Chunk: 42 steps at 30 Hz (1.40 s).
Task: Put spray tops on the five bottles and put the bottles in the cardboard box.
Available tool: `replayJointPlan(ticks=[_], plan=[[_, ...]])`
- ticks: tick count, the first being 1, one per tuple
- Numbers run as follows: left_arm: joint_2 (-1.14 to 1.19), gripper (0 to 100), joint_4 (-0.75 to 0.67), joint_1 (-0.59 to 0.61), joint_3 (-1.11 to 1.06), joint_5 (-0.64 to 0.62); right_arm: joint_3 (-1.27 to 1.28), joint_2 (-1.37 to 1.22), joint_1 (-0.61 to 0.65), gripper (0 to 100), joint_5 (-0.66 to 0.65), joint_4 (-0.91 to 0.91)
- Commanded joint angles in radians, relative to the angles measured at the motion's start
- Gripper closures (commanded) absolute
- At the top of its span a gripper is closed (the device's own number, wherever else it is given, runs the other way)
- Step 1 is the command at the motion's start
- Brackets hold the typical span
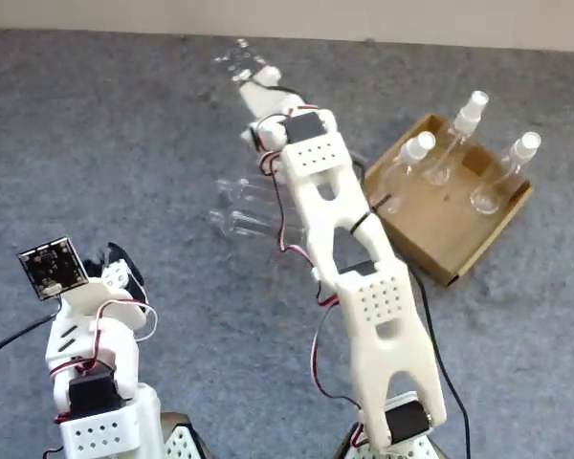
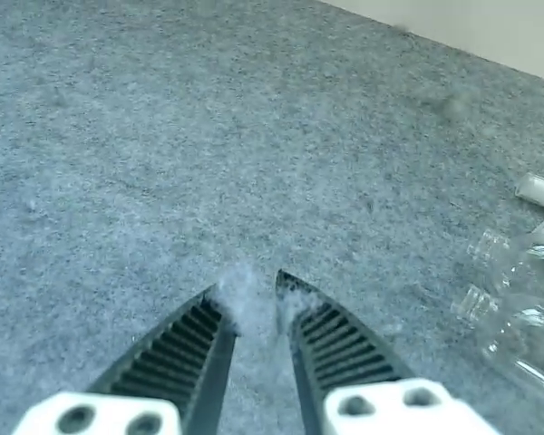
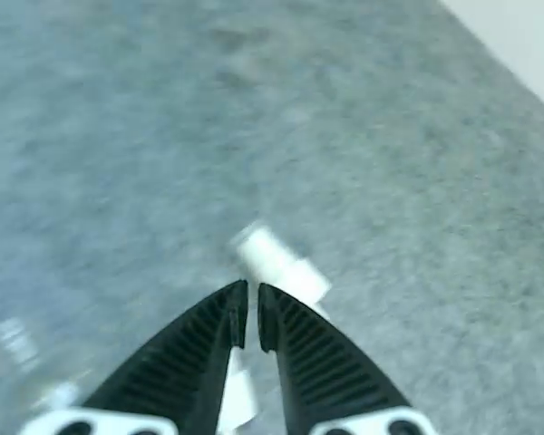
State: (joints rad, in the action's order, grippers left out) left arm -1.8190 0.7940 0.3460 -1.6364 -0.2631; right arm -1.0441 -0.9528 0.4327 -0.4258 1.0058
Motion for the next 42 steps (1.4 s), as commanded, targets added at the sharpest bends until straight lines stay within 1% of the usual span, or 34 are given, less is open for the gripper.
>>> replayJointPlan(ticks=[1, 11, 15, 17, 19, 22, 24, 27, 31, 35, 42], plan=[[-0.016, 100, 0.003, 0.008, 0.018, 0.012, -0.199, -0.036, -0.025, 99.5, 0.017, -0.024], [-0.016, 100, -0.002, 0.007, -0.012, 0.014, -0.599, -0.225, -0.054, 99.5, 0.015, 0.147], [-0.016, 100, -0.002, 0.005, -0.012, 0.014, -0.751, -0.239, -0.064, 99.5, 0.015, 0.274], [-0.016, 100, 0.002, -0.004, -0.008, 0.014, -0.751, -0.209, -0.065, 99.5, 0.017, 0.351], [-0.016, 100, 0.002, -0.039, -0.01, 0.029, -0.743, -0.174, -0.065, 99.5, 0.017, 0.404], [-0.016, 100, 0.003, -0.065, -0.012, 0.121, -0.742, -0.122, -0.065, 99.5, 0.017, 0.427], [-0.016, 100, 0.003, -0.068, -0.012, 0.147, -0.74, -0.096, -0.077, 99.5, 0.017, 0.437], [-0.016, 100, 0.003, -0.068, -0.012, 0.153, -0.739, -0.074, -0.102, 99.5, 0.017, 0.435], [-0.016, 100, 0.003, -0.068, -0.012, 0.153, -0.739, -0.117, -0.154, 99.5, 0.017, 0.381], [-0.016, 100, 0.003, -0.068, -0.012, 0.153, -0.739, -0.202, -0.18, 99.5, 0.017, 0.275], [-0.016, 100, 0.003, -0.07, -0.013, 0.153, -0.739, -0.329, -0.176, 99.5, 0.017, 0.068]])
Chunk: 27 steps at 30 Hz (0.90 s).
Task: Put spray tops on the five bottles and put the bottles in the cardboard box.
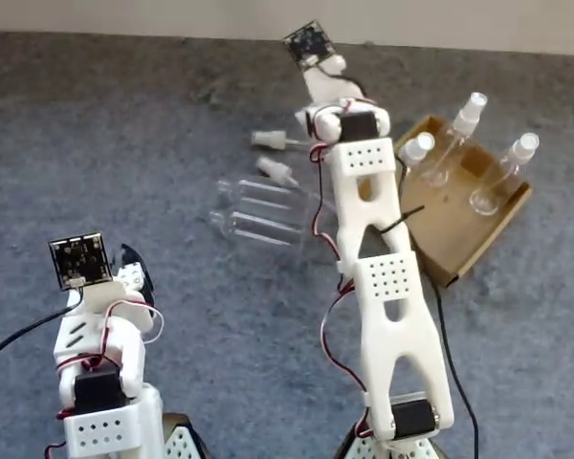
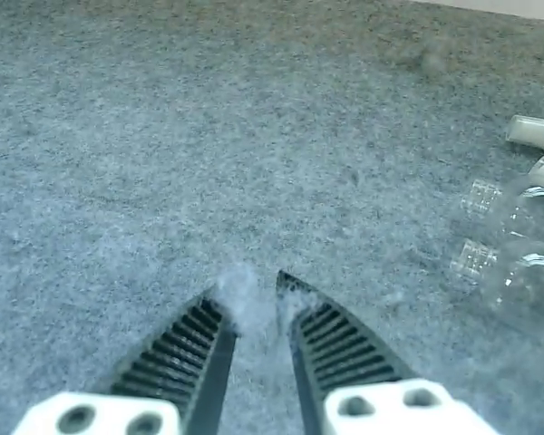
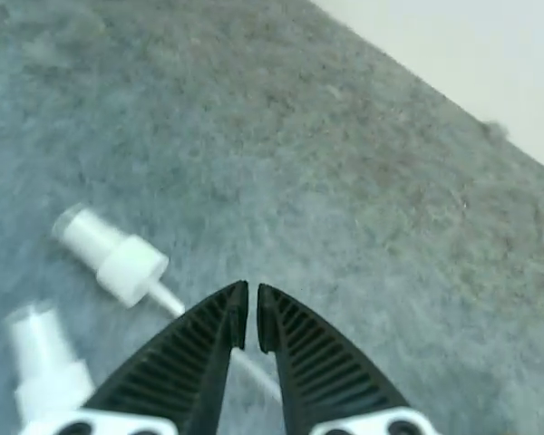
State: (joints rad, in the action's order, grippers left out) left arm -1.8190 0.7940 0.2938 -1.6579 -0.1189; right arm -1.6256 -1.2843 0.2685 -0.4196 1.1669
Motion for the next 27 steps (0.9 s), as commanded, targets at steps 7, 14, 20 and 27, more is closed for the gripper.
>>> replayJointPlan(ticks=[7, 14, 20, 27], plan=[[-0.016, 100, 0.003, -0.018, 0.007, 0.011, -0.157, -0.114, 0.015, 99.5, 0.008, -0.251], [-0.016, 100, -0.002, -0.018, -0.01, 0.012, -0.157, -0.183, 0.024, 99.5, 0.009, -0.291], [-0.016, 100, -0.002, -0.016, -0.012, 0.012, -0.157, -0.176, 0.048, 99.5, 0.009, -0.125], [-0.016, 100, -0.002, -0.016, -0.012, 0.012, -0.157, -0.174, 0.054, 99.5, 0.011, 0.002]])
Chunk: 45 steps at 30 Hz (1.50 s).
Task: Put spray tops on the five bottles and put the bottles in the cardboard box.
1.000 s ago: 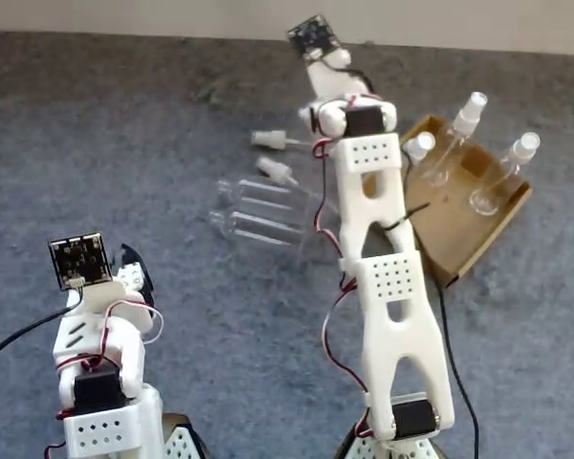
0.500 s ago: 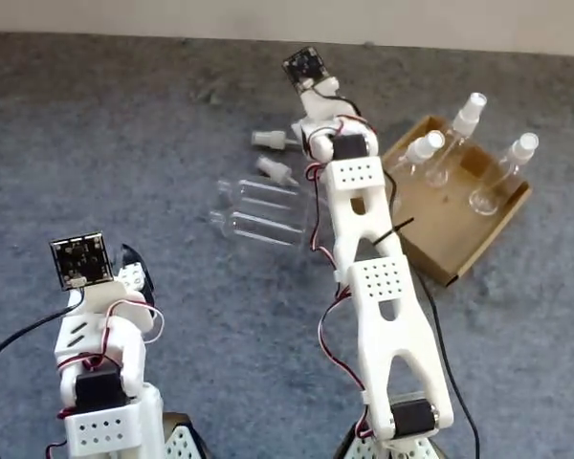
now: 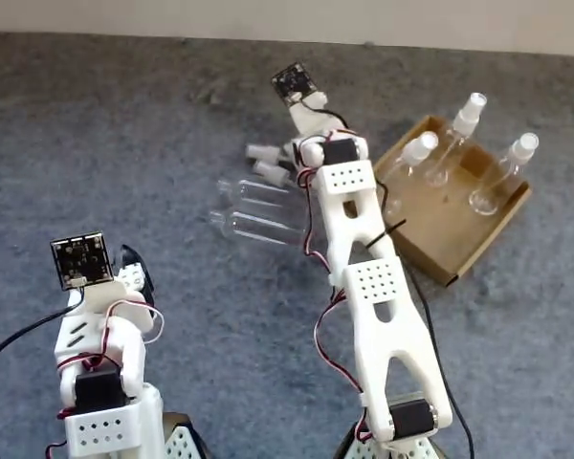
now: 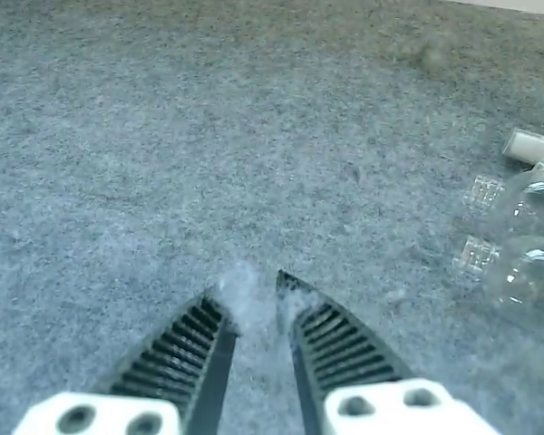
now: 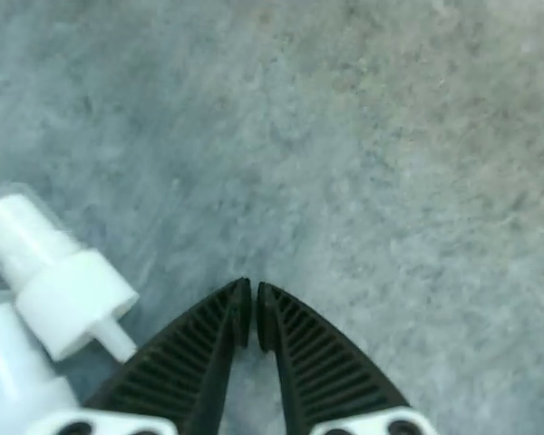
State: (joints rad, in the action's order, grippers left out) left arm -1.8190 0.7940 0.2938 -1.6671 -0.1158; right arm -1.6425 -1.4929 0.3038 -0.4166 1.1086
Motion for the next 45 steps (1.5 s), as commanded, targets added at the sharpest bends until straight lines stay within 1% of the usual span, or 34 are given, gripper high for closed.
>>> replayJointPlan(ticks=[1, 6, 15, 25, 33, 37, 45], plan=[[-0.016, 100, -0.002, -0.015, -0.002, 0.009, -0.14, 0.036, 0.019, 99.5, 0.008, 0.074], [-0.016, 100, -0.002, -0.015, -0.002, 0.009, -0.14, 0.053, 0.03, 99.4, 0.008, 0.153], [-0.016, 100, -0.002, -0.013, -0.004, 0.009, -0.14, 0.133, 0.107, 99.4, 0.008, 0.348], [-0.016, 100, -0.002, -0.012, -0.004, 0.009, -0.14, 0.139, 0.151, 99.4, 0.008, 0.512], [-0.016, 100, -0.002, -0.012, -0.004, 0.009, -0.14, 0.14, 0.191, 99.4, 0.008, 0.599], [-0.016, 100, -0.002, -0.012, -0.004, 0.009, -0.14, 0.183, 0.217, 99.4, 0.008, 0.648], [-0.016, 100, -0.002, -0.012, -0.004, 0.009, -0.14, 0.22, 0.243, 99.4, 0.009, 0.659]])
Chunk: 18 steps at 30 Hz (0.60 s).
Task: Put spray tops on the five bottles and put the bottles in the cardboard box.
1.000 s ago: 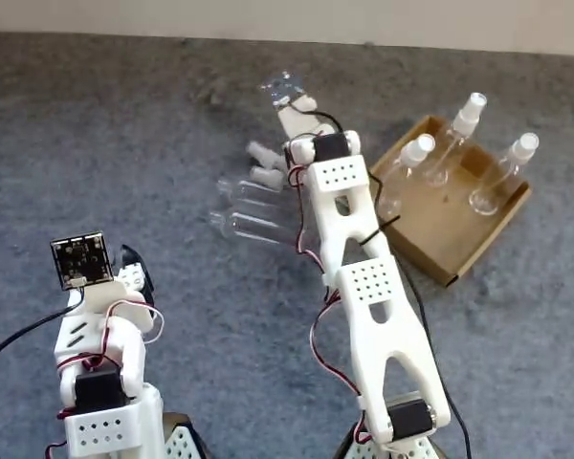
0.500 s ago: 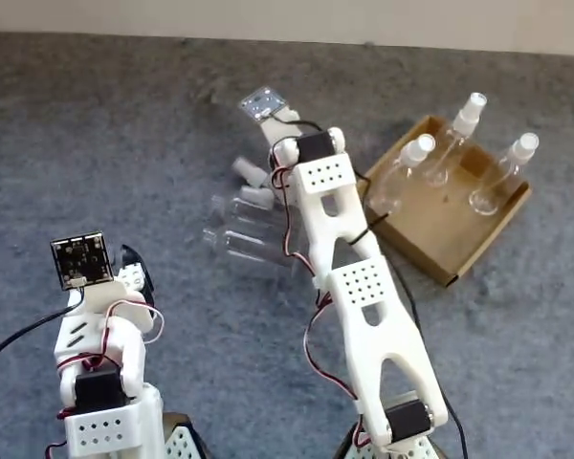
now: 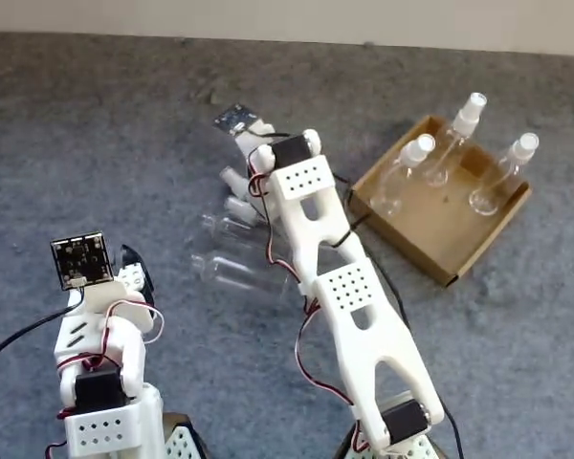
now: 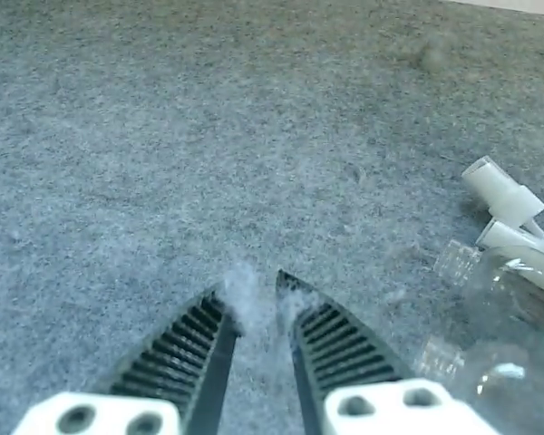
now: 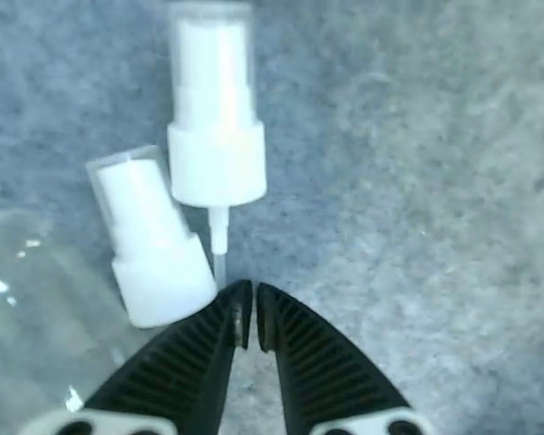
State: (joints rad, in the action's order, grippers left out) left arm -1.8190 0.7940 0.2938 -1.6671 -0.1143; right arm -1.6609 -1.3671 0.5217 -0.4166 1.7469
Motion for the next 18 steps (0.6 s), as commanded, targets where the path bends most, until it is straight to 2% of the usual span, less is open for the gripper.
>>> replayJointPlan(ticks=[1, 5, 11, 18], plan=[[-0.016, 100, -0.002, -0.012, -0.004, 0.008, -0.122, 0.094, 0.033, 99.4, 0.017, 0.021], [-0.016, 100, -0.002, -0.012, -0.005, 0.008, -0.122, 0.104, 0.051, 99.4, 0.132, 0.019], [-0.016, 100, 0.003, -0.01, -0.004, 0.008, -0.122, 0.127, 0.025, 99.4, 0.049, 0.019], [-0.016, 100, 0.034, -0.012, 0.013, 0.008, -0.122, 0.28, -0.008, 99.4, 0.044, 0.021]])
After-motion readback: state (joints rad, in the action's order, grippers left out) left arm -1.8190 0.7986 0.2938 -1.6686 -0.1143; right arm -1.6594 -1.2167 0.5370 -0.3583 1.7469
